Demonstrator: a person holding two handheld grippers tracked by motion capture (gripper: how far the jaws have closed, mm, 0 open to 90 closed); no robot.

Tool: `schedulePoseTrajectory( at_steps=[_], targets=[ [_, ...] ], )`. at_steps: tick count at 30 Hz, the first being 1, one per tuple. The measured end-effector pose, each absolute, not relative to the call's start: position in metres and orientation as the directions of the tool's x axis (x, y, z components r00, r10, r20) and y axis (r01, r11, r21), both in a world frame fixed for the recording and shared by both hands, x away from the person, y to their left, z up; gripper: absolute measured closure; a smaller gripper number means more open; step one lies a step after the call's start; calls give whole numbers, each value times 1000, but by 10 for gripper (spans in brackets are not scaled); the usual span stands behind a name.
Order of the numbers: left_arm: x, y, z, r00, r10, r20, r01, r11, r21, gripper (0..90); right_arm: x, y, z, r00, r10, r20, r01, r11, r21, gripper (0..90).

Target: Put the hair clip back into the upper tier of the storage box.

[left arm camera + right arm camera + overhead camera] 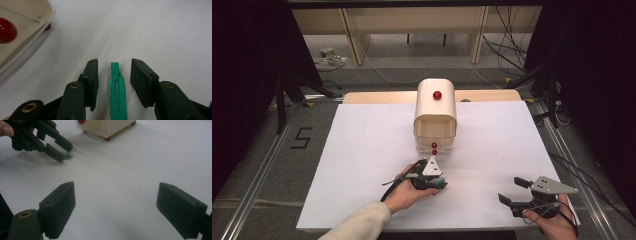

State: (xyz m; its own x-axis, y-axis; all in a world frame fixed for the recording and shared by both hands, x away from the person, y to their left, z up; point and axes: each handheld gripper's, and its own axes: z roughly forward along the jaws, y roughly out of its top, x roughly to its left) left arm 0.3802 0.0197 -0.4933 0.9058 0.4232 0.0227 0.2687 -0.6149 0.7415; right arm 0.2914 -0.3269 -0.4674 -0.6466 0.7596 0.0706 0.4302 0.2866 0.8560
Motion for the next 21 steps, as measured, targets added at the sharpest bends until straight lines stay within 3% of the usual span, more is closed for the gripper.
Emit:
schedulePoseTrajectory(
  at_steps=[12, 21],
  targets=[
    [384, 14, -493, 896, 444, -21, 312, -595, 741, 805, 292, -327, -468, -650, 757, 68, 427, 290, 856, 164],
    [380, 15, -488, 899, 438, -19, 299, -581, 757, 827, 291, -327, -467, -646, 760, 75, 434, 284, 855, 164]
  ],
)
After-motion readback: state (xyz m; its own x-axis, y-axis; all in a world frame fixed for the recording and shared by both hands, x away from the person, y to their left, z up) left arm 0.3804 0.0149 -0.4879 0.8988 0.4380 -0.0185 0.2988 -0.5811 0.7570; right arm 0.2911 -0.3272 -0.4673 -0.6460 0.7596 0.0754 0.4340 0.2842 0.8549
